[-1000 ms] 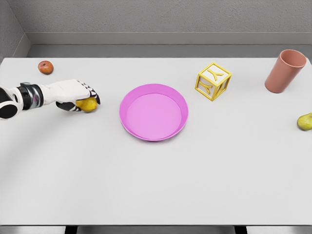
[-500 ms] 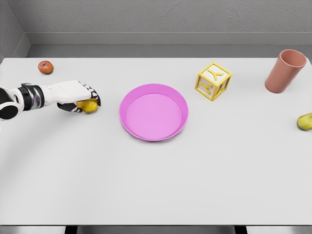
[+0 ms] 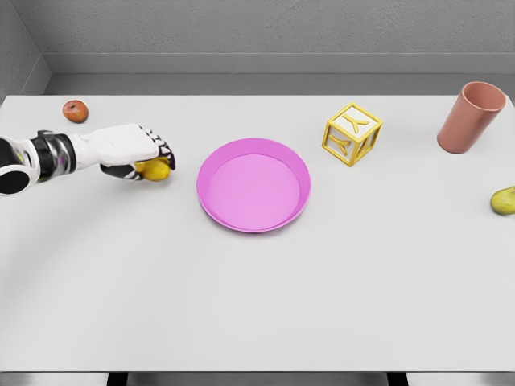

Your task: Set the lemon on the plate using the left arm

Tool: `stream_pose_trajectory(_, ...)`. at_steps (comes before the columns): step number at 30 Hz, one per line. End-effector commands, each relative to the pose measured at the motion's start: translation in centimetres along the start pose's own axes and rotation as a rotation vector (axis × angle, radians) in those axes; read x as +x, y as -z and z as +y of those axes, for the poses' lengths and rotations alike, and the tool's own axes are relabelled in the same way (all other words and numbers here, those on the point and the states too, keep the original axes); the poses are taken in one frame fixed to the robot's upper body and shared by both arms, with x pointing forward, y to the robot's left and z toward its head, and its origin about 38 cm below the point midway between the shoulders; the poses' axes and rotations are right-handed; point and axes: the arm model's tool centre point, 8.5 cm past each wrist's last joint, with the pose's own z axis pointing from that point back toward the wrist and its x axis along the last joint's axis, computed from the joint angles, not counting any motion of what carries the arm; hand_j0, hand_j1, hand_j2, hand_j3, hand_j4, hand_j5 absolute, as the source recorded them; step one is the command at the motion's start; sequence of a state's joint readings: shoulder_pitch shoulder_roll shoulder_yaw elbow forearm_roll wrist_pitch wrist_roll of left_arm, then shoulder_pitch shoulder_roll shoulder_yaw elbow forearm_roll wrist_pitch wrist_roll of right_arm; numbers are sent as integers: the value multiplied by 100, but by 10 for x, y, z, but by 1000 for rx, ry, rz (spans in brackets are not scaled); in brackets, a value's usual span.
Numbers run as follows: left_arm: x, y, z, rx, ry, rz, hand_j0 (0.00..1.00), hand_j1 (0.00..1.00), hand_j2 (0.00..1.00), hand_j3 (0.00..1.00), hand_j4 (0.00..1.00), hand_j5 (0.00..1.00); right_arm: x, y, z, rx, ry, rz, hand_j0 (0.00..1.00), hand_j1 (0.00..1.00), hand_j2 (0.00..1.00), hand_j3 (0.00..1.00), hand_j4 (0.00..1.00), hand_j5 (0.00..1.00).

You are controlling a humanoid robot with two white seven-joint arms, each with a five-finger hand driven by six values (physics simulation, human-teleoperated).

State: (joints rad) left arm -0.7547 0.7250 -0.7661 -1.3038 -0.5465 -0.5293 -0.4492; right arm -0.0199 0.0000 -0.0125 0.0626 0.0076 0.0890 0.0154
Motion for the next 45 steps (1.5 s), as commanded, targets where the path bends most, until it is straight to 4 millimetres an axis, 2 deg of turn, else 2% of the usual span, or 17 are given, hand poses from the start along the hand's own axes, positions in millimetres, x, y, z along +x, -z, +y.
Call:
stream_pose_trajectory(1, 5, 0, 6, 17, 8, -13, 64, 64, 64, 64, 64, 64, 0, 0, 0, 0, 0, 0, 100, 100, 100, 100, 100, 100)
stream_pose_trajectory(18, 26, 3, 26, 62, 52, -71, 64, 64, 64, 64, 64, 64, 0, 0, 0, 0, 0, 0, 100, 100, 100, 100, 100, 100)
stream_pose_trajectory(26, 48, 5, 45, 112, 80, -109, 64, 64, 64, 64, 64, 64, -1, 0, 0, 0, 0, 2, 100, 100, 100, 100, 100, 100)
stream_pose_trajectory(38, 65, 7, 63, 153, 117, -145, 64, 64, 64, 64, 64, 64, 0, 0, 0, 1, 0, 0, 100, 100, 100, 100, 100, 100)
stream_pose_trajectory(45, 85, 25, 73, 191, 119, -199, 64, 64, 64, 64, 64, 64, 0, 0, 0, 1, 0, 0, 100, 100, 100, 100, 100, 100)
